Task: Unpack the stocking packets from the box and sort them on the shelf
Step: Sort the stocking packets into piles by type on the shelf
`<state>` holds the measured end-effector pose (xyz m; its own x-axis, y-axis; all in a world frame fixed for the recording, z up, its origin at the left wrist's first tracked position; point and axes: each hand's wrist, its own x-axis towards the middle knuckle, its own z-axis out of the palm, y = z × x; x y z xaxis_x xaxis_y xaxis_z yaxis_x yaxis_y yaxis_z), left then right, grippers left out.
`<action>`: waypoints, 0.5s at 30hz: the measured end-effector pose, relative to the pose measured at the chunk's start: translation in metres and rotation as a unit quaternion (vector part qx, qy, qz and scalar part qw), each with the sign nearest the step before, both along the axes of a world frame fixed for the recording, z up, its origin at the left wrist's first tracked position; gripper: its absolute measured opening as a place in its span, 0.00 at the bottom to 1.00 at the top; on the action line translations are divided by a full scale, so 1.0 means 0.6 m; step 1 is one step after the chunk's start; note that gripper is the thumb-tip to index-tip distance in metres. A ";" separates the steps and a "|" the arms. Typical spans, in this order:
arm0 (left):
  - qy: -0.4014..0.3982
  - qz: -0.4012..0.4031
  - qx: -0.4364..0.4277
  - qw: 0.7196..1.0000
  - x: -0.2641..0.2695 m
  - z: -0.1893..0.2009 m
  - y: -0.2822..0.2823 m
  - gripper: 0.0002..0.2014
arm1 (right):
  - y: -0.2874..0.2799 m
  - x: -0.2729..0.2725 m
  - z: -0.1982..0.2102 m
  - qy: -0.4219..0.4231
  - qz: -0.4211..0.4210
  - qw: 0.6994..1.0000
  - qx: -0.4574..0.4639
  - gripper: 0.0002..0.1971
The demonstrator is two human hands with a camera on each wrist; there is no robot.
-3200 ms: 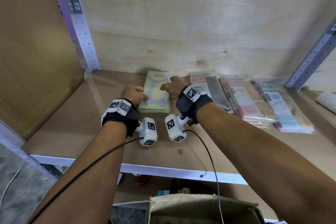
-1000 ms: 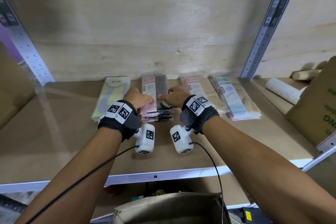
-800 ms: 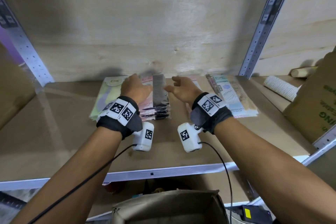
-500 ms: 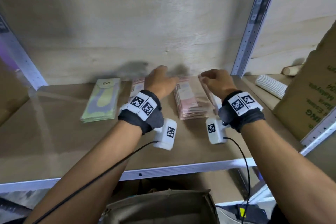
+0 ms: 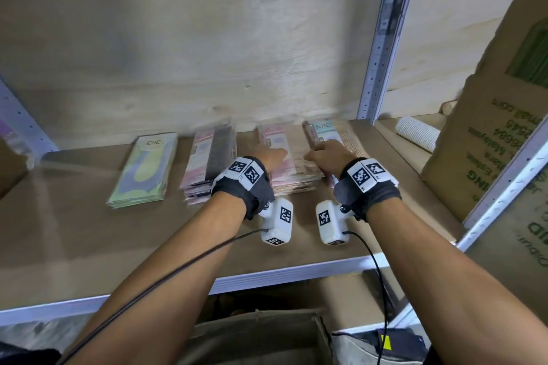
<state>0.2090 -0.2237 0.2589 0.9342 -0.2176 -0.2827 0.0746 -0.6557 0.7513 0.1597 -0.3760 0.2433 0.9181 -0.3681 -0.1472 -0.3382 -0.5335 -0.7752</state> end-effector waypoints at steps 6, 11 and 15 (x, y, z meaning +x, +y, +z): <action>-0.012 -0.007 0.023 1.000 -0.006 0.000 0.006 0.20 | 0.020 0.001 -0.004 -0.008 0.006 1.000 -0.010 0.16; -0.037 -0.004 0.042 0.998 -0.010 -0.013 0.020 0.18 | 0.034 -0.011 -0.007 -0.008 0.016 1.000 -0.006 0.14; -0.023 0.004 0.022 0.999 -0.013 -0.017 0.027 0.18 | 0.041 -0.016 -0.009 -0.007 0.024 1.000 -0.007 0.14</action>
